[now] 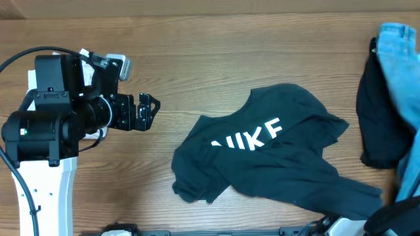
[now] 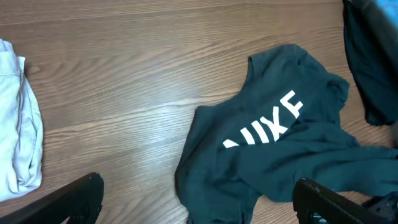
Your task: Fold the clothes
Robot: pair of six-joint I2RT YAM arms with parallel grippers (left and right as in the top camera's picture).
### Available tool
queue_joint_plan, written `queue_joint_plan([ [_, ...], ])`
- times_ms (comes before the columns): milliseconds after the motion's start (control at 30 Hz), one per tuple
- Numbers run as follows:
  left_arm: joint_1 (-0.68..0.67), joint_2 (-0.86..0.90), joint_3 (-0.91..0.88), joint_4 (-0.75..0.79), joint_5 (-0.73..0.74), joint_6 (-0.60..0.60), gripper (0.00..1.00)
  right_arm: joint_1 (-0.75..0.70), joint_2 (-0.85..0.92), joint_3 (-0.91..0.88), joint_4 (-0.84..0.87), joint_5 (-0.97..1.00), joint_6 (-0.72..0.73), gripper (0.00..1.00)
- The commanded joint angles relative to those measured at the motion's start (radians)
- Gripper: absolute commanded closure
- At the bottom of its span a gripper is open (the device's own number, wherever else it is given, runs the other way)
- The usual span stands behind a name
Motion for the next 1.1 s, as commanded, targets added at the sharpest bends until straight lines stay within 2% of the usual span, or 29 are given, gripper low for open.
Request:
queue_joint_plan([
  [0,-0.006,-0.001,0.021,0.001,-0.002,-0.019,0.00,0.012,-0.006,0.027,-0.013,0.016,0.034,0.52],
  [33,-0.006,-0.001,0.021,0.000,-0.002,-0.019,0.00,0.012,-0.004,0.027,-0.019,0.014,0.034,0.43],
  [67,-0.006,-0.002,0.021,0.000,-0.001,-0.019,0.00,0.012,-0.003,0.027,-0.027,0.008,0.034,0.37],
  [133,-0.006,-0.003,0.021,-0.002,-0.002,-0.019,0.00,0.019,-0.003,0.027,-0.074,-0.114,0.023,0.37],
  [200,-0.006,-0.003,0.021,0.002,-0.002,-0.019,0.00,0.059,-0.003,0.018,-0.084,-0.282,-0.087,0.53],
  [267,-0.006,-0.003,0.021,0.015,-0.002,-0.020,0.00,0.137,-0.001,-0.021,-0.079,-0.307,-0.111,0.85],
  [300,-0.006,-0.003,0.021,0.023,-0.001,-0.023,0.00,0.198,0.008,-0.061,-0.064,-0.272,-0.112,0.94],
  [333,-0.006,-0.003,0.021,0.028,0.001,-0.023,0.00,0.254,0.020,-0.106,-0.035,-0.238,-0.114,0.96],
  [433,-0.006,-0.003,0.021,0.026,0.005,-0.039,0.00,0.389,0.073,-0.263,0.113,-0.185,-0.117,0.96],
  [533,-0.006,-0.003,0.021,0.015,0.005,-0.042,0.00,0.419,0.157,-0.346,0.236,-0.057,-0.066,0.96],
  [600,-0.006,-0.003,0.021,0.006,0.005,-0.041,0.00,0.381,0.207,-0.346,0.263,0.025,0.003,0.96],
  [700,-0.006,-0.003,0.021,0.002,0.005,-0.041,0.00,0.269,0.262,-0.346,0.333,0.034,0.012,0.96],
  [867,-0.006,-0.003,0.021,0.005,0.005,-0.041,0.00,0.063,0.270,-0.337,0.393,0.100,0.087,0.96],
  [1000,-0.006,-0.003,0.021,0.026,0.005,-0.042,0.00,0.012,0.269,-0.308,0.388,-0.065,0.081,0.96],
  [1067,-0.006,-0.003,0.021,0.032,0.006,-0.061,0.00,0.019,0.269,-0.281,0.385,-0.141,0.028,0.96],
])
